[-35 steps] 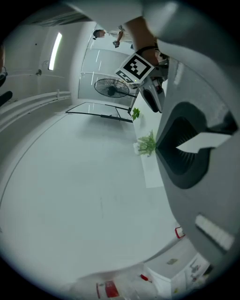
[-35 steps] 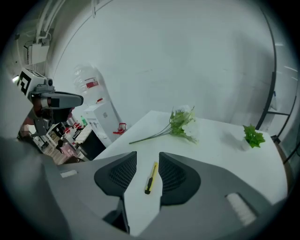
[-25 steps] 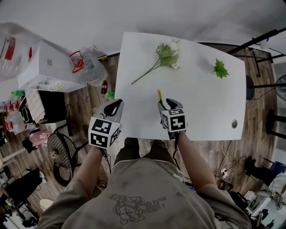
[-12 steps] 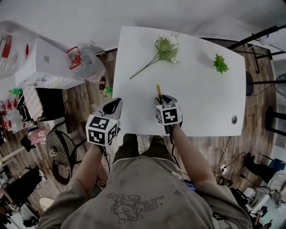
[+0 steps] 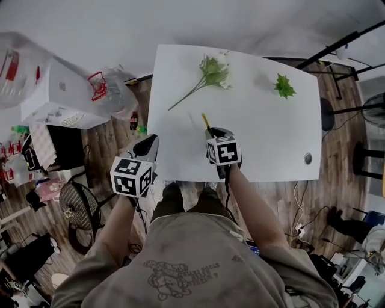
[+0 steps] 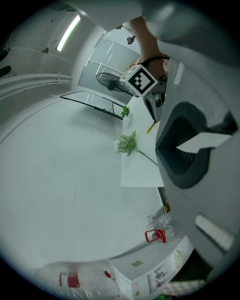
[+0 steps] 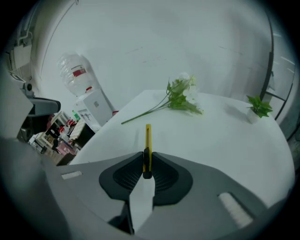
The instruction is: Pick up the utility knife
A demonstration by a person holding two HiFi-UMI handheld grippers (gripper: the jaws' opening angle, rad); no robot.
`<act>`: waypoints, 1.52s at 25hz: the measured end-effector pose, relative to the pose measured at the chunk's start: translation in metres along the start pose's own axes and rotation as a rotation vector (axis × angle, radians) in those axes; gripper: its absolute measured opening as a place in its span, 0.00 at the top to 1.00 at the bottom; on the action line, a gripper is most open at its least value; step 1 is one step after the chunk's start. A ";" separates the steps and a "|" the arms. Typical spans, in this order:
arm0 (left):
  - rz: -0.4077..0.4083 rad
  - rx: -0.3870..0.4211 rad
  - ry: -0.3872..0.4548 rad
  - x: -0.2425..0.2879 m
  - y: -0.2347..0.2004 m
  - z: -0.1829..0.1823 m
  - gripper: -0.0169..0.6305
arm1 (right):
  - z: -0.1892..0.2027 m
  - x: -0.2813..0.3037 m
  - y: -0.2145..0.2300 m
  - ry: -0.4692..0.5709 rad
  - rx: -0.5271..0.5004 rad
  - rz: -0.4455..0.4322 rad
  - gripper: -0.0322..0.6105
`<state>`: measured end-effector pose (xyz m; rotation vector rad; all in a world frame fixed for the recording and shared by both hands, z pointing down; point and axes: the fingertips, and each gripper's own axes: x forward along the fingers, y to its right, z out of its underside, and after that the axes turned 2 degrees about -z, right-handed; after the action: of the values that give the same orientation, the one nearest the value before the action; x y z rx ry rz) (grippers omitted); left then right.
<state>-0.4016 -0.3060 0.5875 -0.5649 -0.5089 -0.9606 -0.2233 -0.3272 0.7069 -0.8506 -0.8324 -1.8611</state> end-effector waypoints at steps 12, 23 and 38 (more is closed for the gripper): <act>-0.030 0.133 0.254 -0.061 0.020 -0.115 0.97 | -0.130 -0.158 -0.016 0.428 -0.058 -0.052 0.82; -0.026 0.273 0.464 -0.131 0.062 -0.202 0.97 | -0.187 -0.300 -0.046 0.743 -0.162 -0.050 0.82; 0.003 0.336 0.524 -0.174 0.104 -0.217 0.97 | -0.171 -0.385 -0.062 0.851 -0.278 -0.043 0.83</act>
<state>-0.3618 -0.2934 0.2939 -0.0023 -0.1883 -0.9499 -0.1783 -0.2727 0.2874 -0.1313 -0.0591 -2.1317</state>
